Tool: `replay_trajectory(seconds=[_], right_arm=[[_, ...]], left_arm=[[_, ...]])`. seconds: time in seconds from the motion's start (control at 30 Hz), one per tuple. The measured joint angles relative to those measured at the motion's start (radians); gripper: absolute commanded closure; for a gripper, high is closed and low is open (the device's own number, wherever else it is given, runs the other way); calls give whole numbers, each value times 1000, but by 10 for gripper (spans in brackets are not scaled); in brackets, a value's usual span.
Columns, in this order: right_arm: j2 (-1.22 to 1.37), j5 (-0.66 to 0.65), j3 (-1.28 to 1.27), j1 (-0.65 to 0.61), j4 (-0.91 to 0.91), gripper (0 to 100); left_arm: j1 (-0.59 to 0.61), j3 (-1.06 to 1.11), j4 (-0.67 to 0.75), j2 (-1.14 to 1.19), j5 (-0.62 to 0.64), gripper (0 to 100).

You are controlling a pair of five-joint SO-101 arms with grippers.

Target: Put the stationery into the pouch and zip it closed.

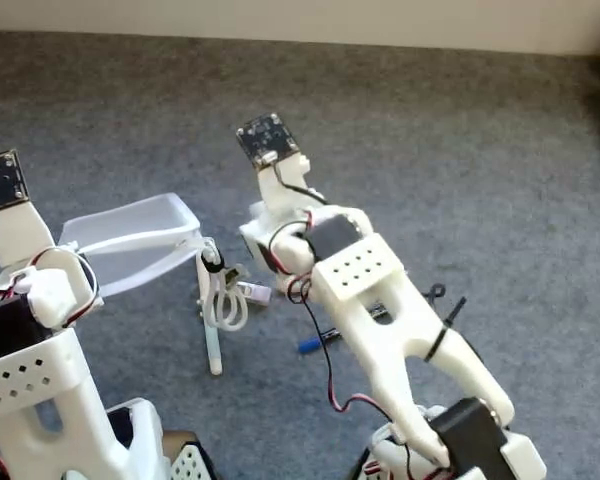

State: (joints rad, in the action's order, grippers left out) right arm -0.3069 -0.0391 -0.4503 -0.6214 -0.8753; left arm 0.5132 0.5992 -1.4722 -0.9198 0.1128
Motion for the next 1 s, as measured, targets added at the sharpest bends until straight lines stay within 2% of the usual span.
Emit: replay_trajectory(seconds=[0.53,1.0], right_arm=[[-416,0,-180,-112,0,972],[-707,0,-253,-117,0,972]], left_arm=[[0,0,25,0,0,993],[-46,2,31,0,0,993]])
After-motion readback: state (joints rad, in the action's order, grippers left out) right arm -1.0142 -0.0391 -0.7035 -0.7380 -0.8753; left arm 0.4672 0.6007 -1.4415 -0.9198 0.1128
